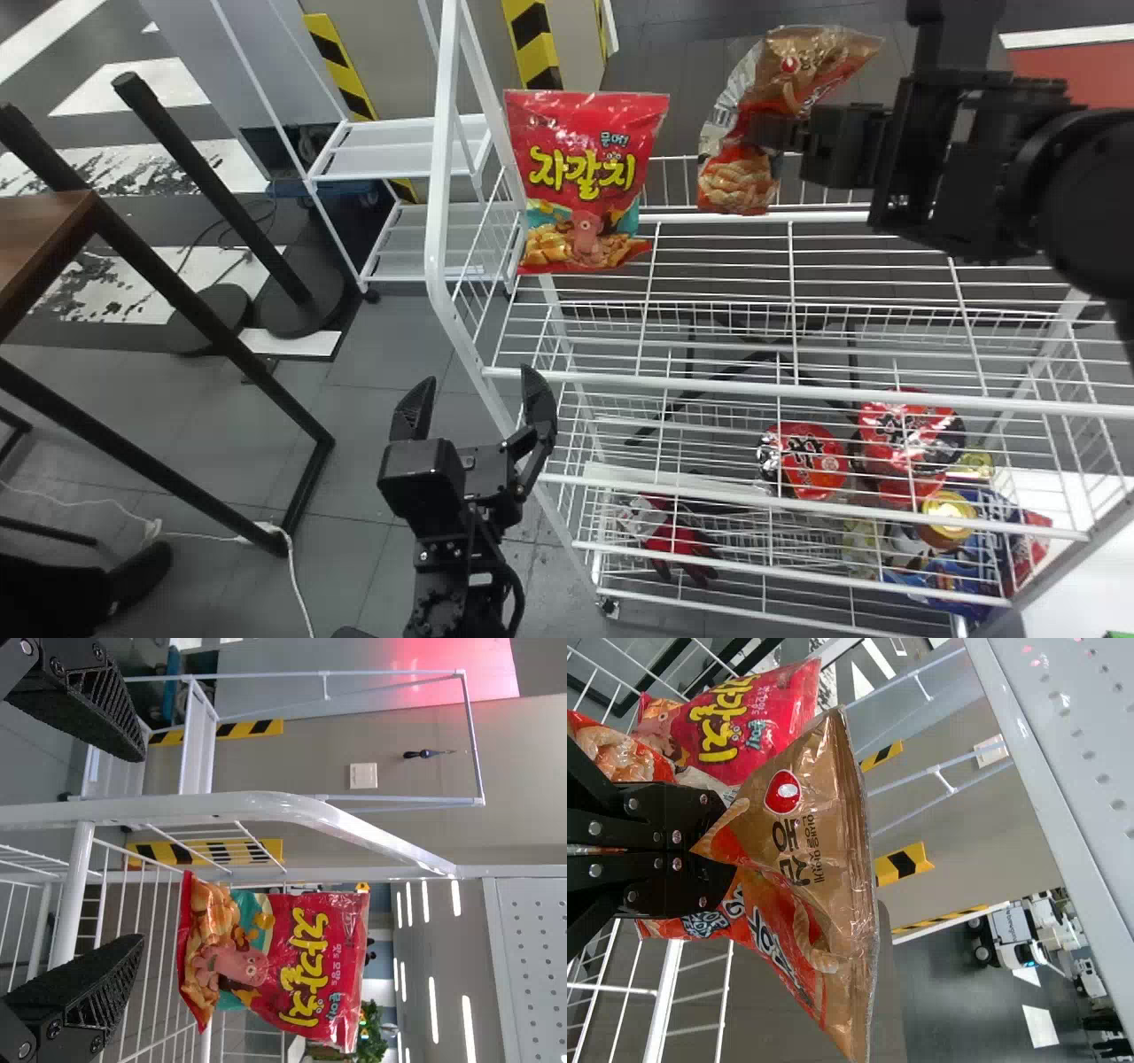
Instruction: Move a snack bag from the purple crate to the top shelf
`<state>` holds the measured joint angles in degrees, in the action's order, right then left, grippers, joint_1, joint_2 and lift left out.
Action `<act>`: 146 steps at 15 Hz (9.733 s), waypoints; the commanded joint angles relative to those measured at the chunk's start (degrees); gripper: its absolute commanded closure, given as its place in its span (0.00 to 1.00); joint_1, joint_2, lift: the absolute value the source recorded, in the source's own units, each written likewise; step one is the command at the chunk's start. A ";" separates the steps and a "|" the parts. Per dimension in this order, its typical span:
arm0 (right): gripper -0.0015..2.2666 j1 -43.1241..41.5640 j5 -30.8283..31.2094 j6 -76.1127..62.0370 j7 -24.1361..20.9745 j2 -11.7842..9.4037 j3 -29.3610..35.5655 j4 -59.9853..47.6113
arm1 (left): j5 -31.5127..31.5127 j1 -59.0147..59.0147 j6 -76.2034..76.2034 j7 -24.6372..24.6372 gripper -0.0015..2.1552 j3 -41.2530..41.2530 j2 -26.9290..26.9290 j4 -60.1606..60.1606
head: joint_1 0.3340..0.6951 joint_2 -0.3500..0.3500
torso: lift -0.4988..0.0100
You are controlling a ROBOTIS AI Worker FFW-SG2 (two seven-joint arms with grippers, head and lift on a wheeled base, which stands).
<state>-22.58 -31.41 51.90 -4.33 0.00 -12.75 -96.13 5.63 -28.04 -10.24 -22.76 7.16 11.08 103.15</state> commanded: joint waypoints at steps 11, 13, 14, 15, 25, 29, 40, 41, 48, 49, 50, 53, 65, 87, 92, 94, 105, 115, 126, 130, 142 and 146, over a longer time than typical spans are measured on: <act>0.91 0.70 -0.76 -23.99 -6.39 0.05 -8.69 13.52 | 0.17 0.53 -2.45 0.44 0.04 -0.30 -0.09 -2.34 | 1.00 0.91 | 0.98; 0.91 0.87 -1.55 -25.75 -7.89 0.05 -9.84 14.04 | 0.17 0.53 -2.63 0.44 0.04 -0.30 -0.09 -2.52 | 1.00 0.91 | 0.98; 0.91 1.58 -1.64 -25.93 -8.33 0.05 -10.36 13.34 | 0.17 0.53 -2.63 0.44 0.04 -0.39 -0.09 -2.52 | 1.00 0.91 | 0.98; 0.91 2.19 -1.55 -25.75 -9.21 0.05 -10.54 12.20 | 0.17 0.53 -2.63 0.26 0.04 -0.39 -0.01 -2.52 | 1.00 0.91 | 0.98; 0.91 4.56 -0.49 -21.88 -14.83 0.05 -11.16 6.22 | 0.26 0.61 -2.63 0.53 0.04 -0.39 -0.18 -2.61 | 1.00 0.93 | 0.98; 0.91 3.95 -1.20 -18.01 -17.64 0.05 -10.98 6.31 | 0.26 0.61 -2.63 0.53 0.04 -0.39 -0.18 -2.61 | 1.00 0.92 | 0.98; 0.89 0.87 -2.69 -12.92 -20.10 0.05 -10.89 8.95 | 0.26 0.70 -2.63 0.53 0.04 -0.39 -0.18 -2.87 | 1.00 0.91 | 0.98; 0.89 0.26 -3.04 -11.34 -20.28 0.05 -10.89 9.39 | 0.26 0.70 -2.63 0.53 0.04 -0.39 -0.18 -2.96 | 1.00 0.91 | 0.98; 0.81 -1.50 -3.75 -9.75 -20.81 0.05 -10.63 12.37 | 0.26 1.05 -2.63 0.53 0.04 -0.39 -0.27 -3.57 | 1.00 0.91 | 0.98; 0.81 -1.50 -3.92 -9.58 -20.81 0.05 -10.63 12.37 | 0.26 1.14 -2.63 0.53 0.04 -0.39 -0.27 -3.66 | 1.00 0.91 | 0.98; 0.81 -1.50 -3.83 -9.58 -20.81 0.05 -10.72 12.37 | 0.26 1.14 -2.63 0.53 0.04 -0.39 -0.27 -3.66 | 1.00 0.91 | 0.98; 0.54 -1.59 -3.83 -8.87 -20.28 0.05 -10.89 12.29 | 0.26 1.23 -2.98 0.53 0.04 -0.39 -0.27 -3.84 | 1.00 0.91 | 0.98; 0.10 -1.41 -3.75 -8.52 -17.99 0.05 -11.33 11.76 | 0.17 1.23 -3.86 0.53 0.04 -0.39 -0.01 -3.92 | 1.00 0.93 | 0.98; 0.10 -2.03 -4.80 -19.60 -11.58 0.05 -11.51 15.89 | 0.35 2.37 -4.03 0.62 0.04 0.13 0.17 -5.51 | 1.00 0.93 | 0.98; 0.10 -3.08 -4.71 -22.59 -11.93 0.05 -13.18 17.65 | 0.88 2.37 -4.03 0.62 0.04 0.22 0.52 -5.33 | 1.00 0.93 | 0.98; 0.10 -3.17 -4.36 -22.59 -12.11 0.05 -13.62 17.65 | 0.88 2.37 -4.03 0.62 0.04 0.31 0.52 -5.33 | 1.00 0.93 | 0.98; 0.10 -3.08 -4.01 -22.23 -11.67 0.05 -15.20 16.77 | 1.14 2.55 -3.86 0.62 0.04 0.31 0.87 -5.51 | 1.00 0.95 | 0.98; 0.10 0.96 -1.11 -19.95 -11.84 0.05 -16.43 10.09 | 1.40 2.72 -4.03 0.62 0.04 0.22 0.96 -5.68 | 1.00 0.98 | 0.98; 0.08 19.95 7.59 -9.05 -10.00 -10.11 -11.24 -17.25 | 1.67 2.46 -3.86 0.62 0.04 0.40 1.84 -4.54 | 1.00 1.00 | 0.98; 0.07 34.27 10.49 -16.96 -0.15 -14.50 2.99 -20.41 | 1.67 2.11 -3.33 0.62 0.04 0.22 1.84 -3.84 | 1.00 0.85 | 0.98; 0.07 56.16 21.83 -58.44 15.49 -8.70 16.44 -14.87 | 1.14 -1.23 -2.98 0.62 0.04 -0.48 1.31 -0.76 | 1.00 0.58 | 0.98; 0.07 56.16 25.08 -58.44 12.59 -7.82 12.66 -15.84 | 0.97 -2.11 -2.27 0.88 0.04 0.05 1.22 0.56 | 1.00 0.59 | 0.98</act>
<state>33.58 -8.22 -6.87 9.34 -8.05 1.78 -111.26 6.75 -29.83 -12.79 -21.94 6.98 12.36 103.34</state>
